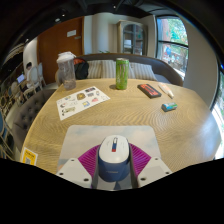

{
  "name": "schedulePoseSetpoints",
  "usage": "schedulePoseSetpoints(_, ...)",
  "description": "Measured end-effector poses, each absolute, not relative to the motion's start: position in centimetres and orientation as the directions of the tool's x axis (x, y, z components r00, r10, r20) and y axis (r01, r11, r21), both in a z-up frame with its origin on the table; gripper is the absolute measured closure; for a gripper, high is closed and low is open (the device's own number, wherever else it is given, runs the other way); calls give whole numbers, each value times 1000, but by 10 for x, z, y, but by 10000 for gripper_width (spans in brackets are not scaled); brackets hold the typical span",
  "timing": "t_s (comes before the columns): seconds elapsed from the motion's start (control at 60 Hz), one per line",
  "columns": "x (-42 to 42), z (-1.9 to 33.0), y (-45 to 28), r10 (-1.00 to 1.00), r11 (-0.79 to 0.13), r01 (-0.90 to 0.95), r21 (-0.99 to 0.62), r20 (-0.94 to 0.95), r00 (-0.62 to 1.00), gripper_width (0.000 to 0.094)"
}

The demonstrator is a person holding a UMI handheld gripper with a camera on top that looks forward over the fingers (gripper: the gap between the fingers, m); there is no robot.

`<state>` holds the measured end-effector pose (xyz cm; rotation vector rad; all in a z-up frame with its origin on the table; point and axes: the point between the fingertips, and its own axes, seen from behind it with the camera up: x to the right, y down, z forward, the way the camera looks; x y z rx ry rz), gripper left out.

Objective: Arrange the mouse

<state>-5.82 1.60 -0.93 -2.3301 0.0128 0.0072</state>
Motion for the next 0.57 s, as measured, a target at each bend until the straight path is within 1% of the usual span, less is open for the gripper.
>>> schedulePoseSetpoints(0.017,-57,-9,18,-10,-678,-11,-735,-5,1000,470)
schedulePoseSetpoints(0.05,-55,-16,14,-18,-695,-10,-719,3,1000,437)
schedulePoseSetpoints(0.067,-55,-11,13,-20,-697,-13,-717,1,1000,422)
schedulePoseSetpoints(0.083,-55,-14,14,-24,-700,-23,-714,-8,1000,413)
schedulePoseSetpoints(0.117,-55,-18,12,-36,-724,-44,-689,-25,999,387)
schedulePoseSetpoints(0.133,-55,-18,10,-46,-737,-60,-673,-39,998,356)
schedulePoseSetpoints(0.167,-55,-14,2,-62,-760,-84,-645,-57,996,243)
schedulePoseSetpoints(0.183,-56,-11,-1,-64,-767,-92,-635,-66,996,129)
schedulePoseSetpoints(0.217,-56,-1,-6,-54,-767,-90,-635,-76,996,75)
schedulePoseSetpoints(0.25,-56,10,-12,-42,-765,-79,-639,-73,996,98)
schedulePoseSetpoints(0.3,-49,24,-29,-34,-771,-57,-635,-48,998,96)
schedulePoseSetpoints(0.367,-44,34,-61,-21,-798,-31,-602,-23,1000,100)
schedulePoseSetpoints(0.433,-37,43,-94,-15,-823,-19,-568,-12,1000,96)
schedulePoseSetpoints(0.567,-19,47,-146,-57,-855,-59,-515,-20,998,84)
